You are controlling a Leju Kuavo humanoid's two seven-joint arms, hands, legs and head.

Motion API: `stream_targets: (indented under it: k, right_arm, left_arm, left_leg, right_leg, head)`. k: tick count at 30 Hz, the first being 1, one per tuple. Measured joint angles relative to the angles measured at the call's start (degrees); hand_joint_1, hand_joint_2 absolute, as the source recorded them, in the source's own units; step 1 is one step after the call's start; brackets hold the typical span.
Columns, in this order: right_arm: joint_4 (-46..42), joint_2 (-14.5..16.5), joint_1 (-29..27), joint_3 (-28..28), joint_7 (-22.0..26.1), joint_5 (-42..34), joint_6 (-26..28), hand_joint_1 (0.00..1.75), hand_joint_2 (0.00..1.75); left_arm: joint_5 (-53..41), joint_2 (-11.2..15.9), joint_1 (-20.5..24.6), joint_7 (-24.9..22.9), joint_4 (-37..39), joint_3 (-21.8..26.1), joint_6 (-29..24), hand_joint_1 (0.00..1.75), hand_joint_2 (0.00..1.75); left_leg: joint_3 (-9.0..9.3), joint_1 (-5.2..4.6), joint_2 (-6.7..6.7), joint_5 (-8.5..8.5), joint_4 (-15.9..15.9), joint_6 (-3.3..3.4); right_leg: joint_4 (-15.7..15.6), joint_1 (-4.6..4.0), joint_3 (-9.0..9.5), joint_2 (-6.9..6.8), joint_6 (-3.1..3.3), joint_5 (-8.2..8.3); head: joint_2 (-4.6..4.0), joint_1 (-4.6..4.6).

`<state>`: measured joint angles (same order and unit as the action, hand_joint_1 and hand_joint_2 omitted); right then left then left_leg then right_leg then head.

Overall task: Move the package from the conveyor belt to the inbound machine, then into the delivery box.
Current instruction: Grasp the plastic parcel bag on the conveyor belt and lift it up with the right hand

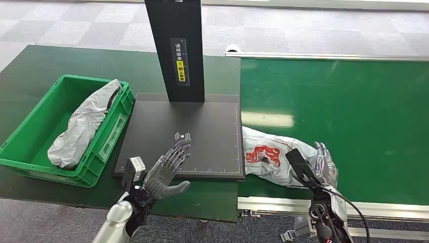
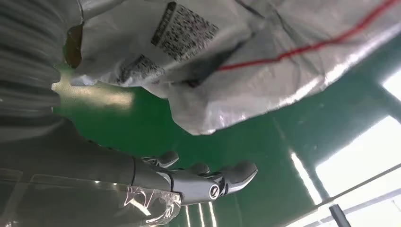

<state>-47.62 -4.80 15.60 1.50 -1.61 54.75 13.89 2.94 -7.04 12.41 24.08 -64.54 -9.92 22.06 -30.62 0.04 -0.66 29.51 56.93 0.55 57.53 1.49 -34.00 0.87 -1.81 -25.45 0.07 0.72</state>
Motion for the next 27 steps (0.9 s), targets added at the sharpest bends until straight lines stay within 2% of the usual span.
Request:
stream_targets:
  k: [2, 5, 10, 13, 20, 24, 27]
  right_arm:
    - [0.9, -0.05, 0.22, 0.0, -0.62, 1.53, -2.24, 0.0, 1.75]
    - [4.35, -0.12, 1.06, -0.01, -1.28, 4.19, -9.34, 0.0, 1.75]
    - [11.46, -0.25, 4.92, -0.12, 0.28, 3.76, -18.27, 0.0, 1.75]
    - [14.45, -0.31, 6.76, -0.28, 0.96, 3.13, -20.2, 0.0, 1.75]
    - [17.4, -0.11, 8.81, 0.17, 1.2, 3.35, -20.35, 0.01, 1.75]
    - [17.65, 0.11, 8.86, 0.54, 4.15, 2.39, -17.33, 1.75, 1.75]
    - [16.46, 0.52, 7.91, 0.62, 9.04, -0.18, -12.68, 1.75, 1.75]
  left_arm:
    - [-0.17, -0.05, 0.36, 0.03, 0.24, 0.0, 0.17, 0.0, 1.75]
    - [-0.78, -0.4, 1.71, 0.21, 1.43, -0.02, 0.5, 0.0, 1.75]
    - [-1.29, -1.34, 5.03, 0.81, 5.06, -0.07, 0.27, 0.0, 1.75]
    - [-1.28, -1.67, 5.89, 0.88, 6.18, -0.05, -0.17, 0.0, 1.75]
    - [-1.07, -1.86, 5.51, -0.18, 6.1, 0.0, -0.62, 0.0, 1.75]
    - [-0.87, -1.82, 4.68, -0.71, 4.99, 0.13, -1.05, 0.0, 1.75]
    - [-0.61, -1.58, 2.52, -0.68, 2.64, 0.6, -1.2, 0.0, 1.75]
  left_leg:
    - [0.0, 0.0, 0.0, 0.0, 0.0, 0.0]
    - [0.02, 0.0, 0.01, 0.0, 0.0, 0.0]
    - [0.44, 0.01, 0.3, 0.05, 0.0, -0.02]
    - [0.69, 0.01, 0.37, 0.1, 0.0, -0.05]
    - [0.99, 0.02, 0.37, 0.11, -0.01, -0.05]
    - [0.98, 0.01, 0.36, 0.1, -0.01, -0.05]
    - [0.9, 0.01, 0.36, 0.09, -0.01, -0.05]
  right_leg:
    - [0.0, 0.0, 0.0, 0.0, 0.0, 0.0]
    - [0.0, 0.0, 0.01, 0.0, 0.0, 0.0]
    - [-0.01, -0.02, 0.29, 0.28, 0.01, 0.01]
    - [-0.03, -0.02, 0.52, 0.38, 0.0, 0.0]
    - [-0.03, -0.03, 0.89, 0.4, 0.01, 0.0]
    - [-0.03, -0.02, 0.96, 0.4, 0.01, 0.02]
    - [-0.02, -0.01, 0.84, 0.4, 0.02, 0.04]
  head:
    - [0.0, 0.0]
    - [0.0, 0.0]
    - [0.0, -0.01]
    - [0.0, 0.0]
    - [0.0, -0.02]
    - [0.0, -0.01]
    - [0.0, -0.01]
